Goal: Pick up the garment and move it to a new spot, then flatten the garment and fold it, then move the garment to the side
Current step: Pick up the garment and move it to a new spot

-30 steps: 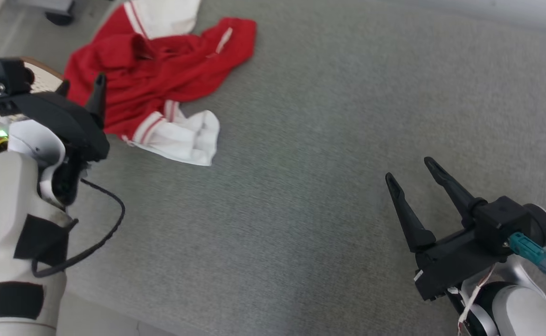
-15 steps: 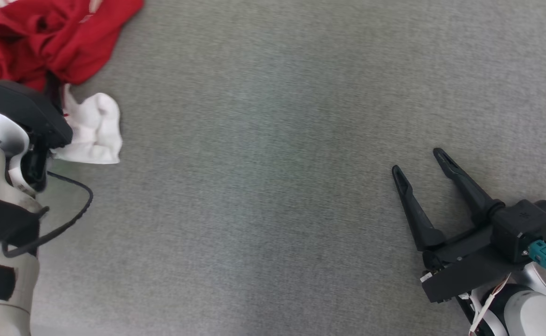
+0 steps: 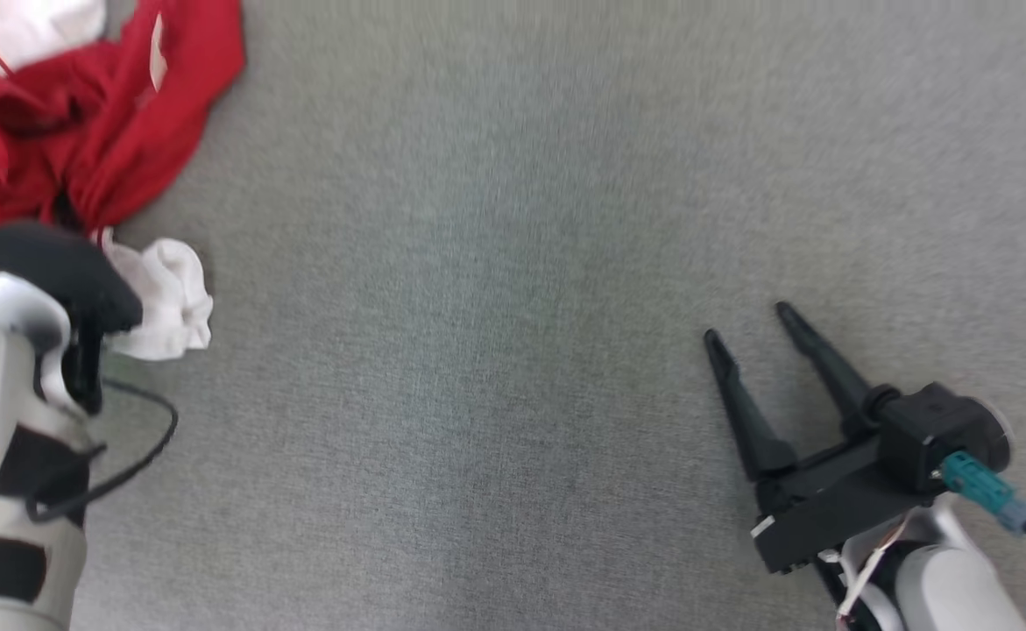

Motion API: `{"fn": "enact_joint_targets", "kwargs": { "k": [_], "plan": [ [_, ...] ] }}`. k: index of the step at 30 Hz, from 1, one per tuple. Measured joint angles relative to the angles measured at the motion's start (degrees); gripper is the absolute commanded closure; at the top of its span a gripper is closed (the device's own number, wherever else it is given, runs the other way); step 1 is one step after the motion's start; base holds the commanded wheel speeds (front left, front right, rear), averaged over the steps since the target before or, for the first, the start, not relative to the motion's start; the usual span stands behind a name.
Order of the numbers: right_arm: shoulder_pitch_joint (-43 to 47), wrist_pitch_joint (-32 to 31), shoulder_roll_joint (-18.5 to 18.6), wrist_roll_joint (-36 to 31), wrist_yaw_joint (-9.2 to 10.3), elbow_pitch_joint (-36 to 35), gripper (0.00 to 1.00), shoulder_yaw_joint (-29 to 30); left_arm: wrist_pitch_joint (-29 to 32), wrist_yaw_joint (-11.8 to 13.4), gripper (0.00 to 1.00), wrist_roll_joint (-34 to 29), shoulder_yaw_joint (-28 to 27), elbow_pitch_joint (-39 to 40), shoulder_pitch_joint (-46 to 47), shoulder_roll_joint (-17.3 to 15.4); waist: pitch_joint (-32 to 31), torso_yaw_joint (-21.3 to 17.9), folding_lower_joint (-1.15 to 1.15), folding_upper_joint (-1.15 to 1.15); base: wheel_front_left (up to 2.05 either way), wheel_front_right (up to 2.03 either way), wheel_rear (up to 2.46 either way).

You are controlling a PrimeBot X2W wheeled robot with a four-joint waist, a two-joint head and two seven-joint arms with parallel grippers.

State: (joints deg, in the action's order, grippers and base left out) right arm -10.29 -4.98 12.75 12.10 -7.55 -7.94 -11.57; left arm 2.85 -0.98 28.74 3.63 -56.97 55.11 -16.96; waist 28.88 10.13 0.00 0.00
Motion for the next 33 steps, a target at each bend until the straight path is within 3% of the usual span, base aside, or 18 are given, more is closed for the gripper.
{"fn": "enact_joint_targets", "kwargs": {
  "k": [9, 18, 28, 33],
  "plan": [
    [2.53, 4.74, -3.57, 1.96, 0.00, 7.78, 0.00, 0.48, -4.24, 0.45, 1.00, -1.81, 1.91, 4.45, -3.75, -1.27, -10.55, -1.55, -0.01, 0.00, 0.00, 0.00, 0.00],
    [5.83, 6.05, -5.45, 2.01, 0.00, 10.29, 0.00, 3.18, -0.29, -0.53, 1.00, -2.44, 6.03, 18.17, -3.68, 2.63, -21.35, -4.53, -0.02, -0.01, 0.00, 0.00, 0.00],
    [7.86, 5.48, -6.24, 1.78, 0.00, 9.24, 0.00, 4.58, 4.59, -1.10, 1.00, -1.13, 10.46, 39.00, -4.22, 8.15, -26.94, -13.19, -0.02, -0.01, 0.00, 0.00, 0.00],
    [8.06, 5.43, -6.23, 1.66, 0.00, 8.64, 0.00, 5.20, 8.12, -0.93, 1.00, -1.15, 14.48, 45.09, -8.78, 9.91, -27.20, -18.33, -0.01, -0.01, 0.00, 0.00, 0.00]
  ]
}}
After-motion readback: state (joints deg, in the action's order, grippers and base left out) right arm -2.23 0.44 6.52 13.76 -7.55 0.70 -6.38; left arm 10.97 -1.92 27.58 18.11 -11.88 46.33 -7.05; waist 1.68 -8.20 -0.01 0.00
